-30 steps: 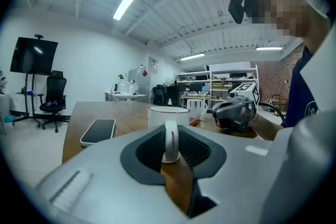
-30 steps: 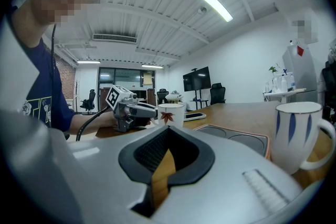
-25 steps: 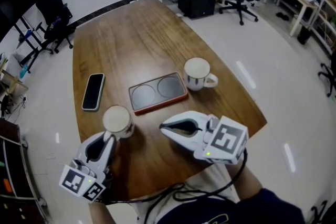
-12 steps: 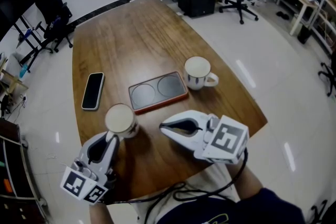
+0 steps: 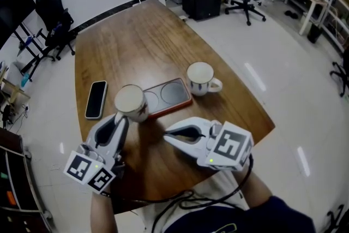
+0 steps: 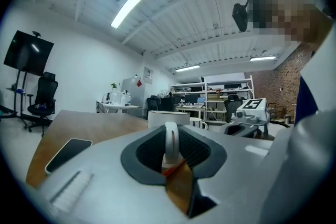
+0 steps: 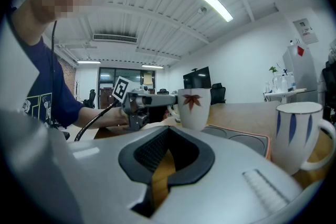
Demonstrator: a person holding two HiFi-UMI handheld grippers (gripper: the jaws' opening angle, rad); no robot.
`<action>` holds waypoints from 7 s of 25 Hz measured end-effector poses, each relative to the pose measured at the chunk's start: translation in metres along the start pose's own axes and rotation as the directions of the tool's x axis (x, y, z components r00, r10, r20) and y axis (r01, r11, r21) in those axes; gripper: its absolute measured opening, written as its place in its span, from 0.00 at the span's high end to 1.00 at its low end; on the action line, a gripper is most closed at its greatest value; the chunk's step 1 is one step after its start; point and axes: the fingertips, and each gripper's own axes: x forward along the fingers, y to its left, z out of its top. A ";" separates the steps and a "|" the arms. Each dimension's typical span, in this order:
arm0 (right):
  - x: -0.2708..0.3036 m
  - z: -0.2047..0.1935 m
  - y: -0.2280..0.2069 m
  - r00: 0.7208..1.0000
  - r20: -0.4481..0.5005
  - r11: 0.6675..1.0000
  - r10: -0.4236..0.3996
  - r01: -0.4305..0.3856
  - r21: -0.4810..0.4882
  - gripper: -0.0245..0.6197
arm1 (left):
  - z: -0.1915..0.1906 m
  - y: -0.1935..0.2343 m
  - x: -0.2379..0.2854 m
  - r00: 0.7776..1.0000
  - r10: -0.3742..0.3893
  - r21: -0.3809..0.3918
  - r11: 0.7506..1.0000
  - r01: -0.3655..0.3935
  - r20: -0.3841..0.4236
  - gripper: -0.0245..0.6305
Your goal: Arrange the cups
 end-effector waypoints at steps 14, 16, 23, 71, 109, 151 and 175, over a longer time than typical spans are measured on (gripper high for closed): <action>0.001 0.005 0.003 1.000 0.010 1.000 0.001 -0.001 0.000 0.96 | -0.011 0.001 0.043 0.999 -0.004 0.030 1.000 0.005 -0.042 0.85; 0.001 0.004 0.003 1.000 0.006 1.000 0.004 -0.004 -0.002 0.96 | -0.013 0.001 0.043 0.999 0.004 0.042 0.999 -0.002 -0.044 0.85; 0.001 0.003 0.002 1.000 0.005 1.000 0.003 -0.003 -0.004 0.96 | -0.020 0.014 0.042 0.999 0.010 0.004 1.000 -0.010 -0.040 0.85; 0.000 -0.001 0.000 1.000 0.006 1.000 0.003 -0.003 -0.006 0.96 | -0.047 -0.071 -0.054 0.992 0.061 0.023 0.998 -0.059 -0.110 0.93; -0.049 -0.001 -0.022 0.996 0.023 0.996 -0.085 0.085 0.004 0.96 | -0.046 -0.091 -0.054 0.993 -0.033 0.045 0.998 0.038 -0.117 0.96; -0.100 -0.014 -0.058 0.965 0.028 0.965 -0.259 0.258 0.045 0.96 | -0.046 -0.095 -0.049 0.991 -0.038 0.023 0.999 0.042 -0.131 0.96; -0.126 -0.017 -0.090 0.910 0.029 0.909 -0.413 0.410 0.077 0.96 | -0.046 -0.095 -0.049 0.991 -0.034 0.022 0.999 0.037 -0.131 0.96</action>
